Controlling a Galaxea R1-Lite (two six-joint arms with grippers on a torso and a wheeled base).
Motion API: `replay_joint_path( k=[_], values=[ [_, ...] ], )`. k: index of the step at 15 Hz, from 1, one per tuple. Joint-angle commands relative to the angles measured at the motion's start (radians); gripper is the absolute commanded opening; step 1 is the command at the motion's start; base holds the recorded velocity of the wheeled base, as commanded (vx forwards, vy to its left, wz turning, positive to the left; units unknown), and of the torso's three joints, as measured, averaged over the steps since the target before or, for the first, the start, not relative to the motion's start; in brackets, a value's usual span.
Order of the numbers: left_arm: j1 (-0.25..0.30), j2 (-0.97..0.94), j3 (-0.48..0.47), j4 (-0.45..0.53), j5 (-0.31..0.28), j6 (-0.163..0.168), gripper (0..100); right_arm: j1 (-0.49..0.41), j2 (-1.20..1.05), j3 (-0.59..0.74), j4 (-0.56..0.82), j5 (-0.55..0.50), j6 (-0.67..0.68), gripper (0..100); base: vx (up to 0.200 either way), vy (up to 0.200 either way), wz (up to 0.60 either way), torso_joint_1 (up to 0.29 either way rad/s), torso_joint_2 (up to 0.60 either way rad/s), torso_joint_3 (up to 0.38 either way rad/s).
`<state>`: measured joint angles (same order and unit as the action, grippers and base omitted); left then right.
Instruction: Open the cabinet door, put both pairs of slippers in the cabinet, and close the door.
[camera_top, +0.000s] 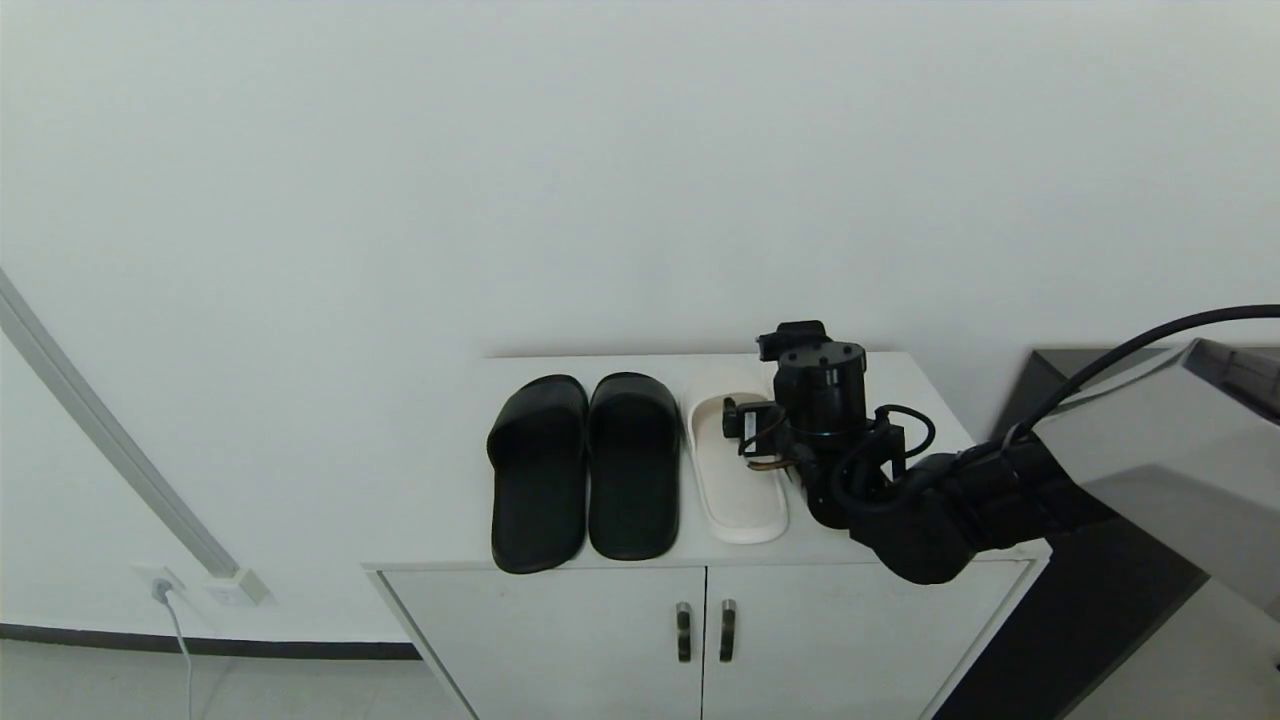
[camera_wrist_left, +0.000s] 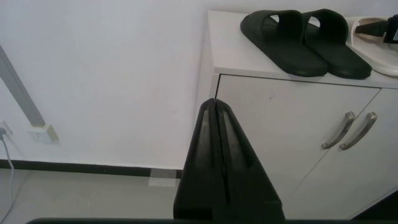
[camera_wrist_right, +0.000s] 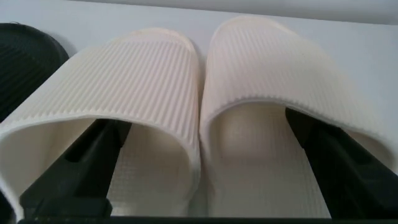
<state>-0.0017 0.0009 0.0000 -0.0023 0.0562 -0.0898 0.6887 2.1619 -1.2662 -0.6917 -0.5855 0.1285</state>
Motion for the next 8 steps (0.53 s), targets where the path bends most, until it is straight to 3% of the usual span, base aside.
replay_joint_path(
  k=[1, 3, 4, 8],
  values=[
    [0.0, 0.001, 0.0, -0.001, 0.001, -0.001, 0, -0.012, 0.015, -0.015, 0.001, 0.012, 0.0, 100, 0.0, 0.0, 0.0, 0.0, 0.0, 0.0],
    [0.0, 0.001, 0.0, -0.001, 0.001, -0.001, 0, -0.014, 0.022, -0.029, 0.001, 0.015, 0.0, 100, 0.0, 0.0, 0.0, 0.0, 0.0, 0.0],
    [0.0, 0.001, 0.0, -0.001, 0.001, -0.001, 0, -0.014, 0.024, -0.038, 0.003, 0.021, -0.007, 0, 0.0, 0.0, 0.0, 0.0, 0.0, 0.0],
    [0.0, 0.001, 0.0, -0.001, 0.001, 0.001, 0, -0.012, 0.024, -0.039, 0.003, 0.035, -0.026, 0, 0.0, 0.0, 0.0, 0.0, 0.0, 0.0]
  ],
)
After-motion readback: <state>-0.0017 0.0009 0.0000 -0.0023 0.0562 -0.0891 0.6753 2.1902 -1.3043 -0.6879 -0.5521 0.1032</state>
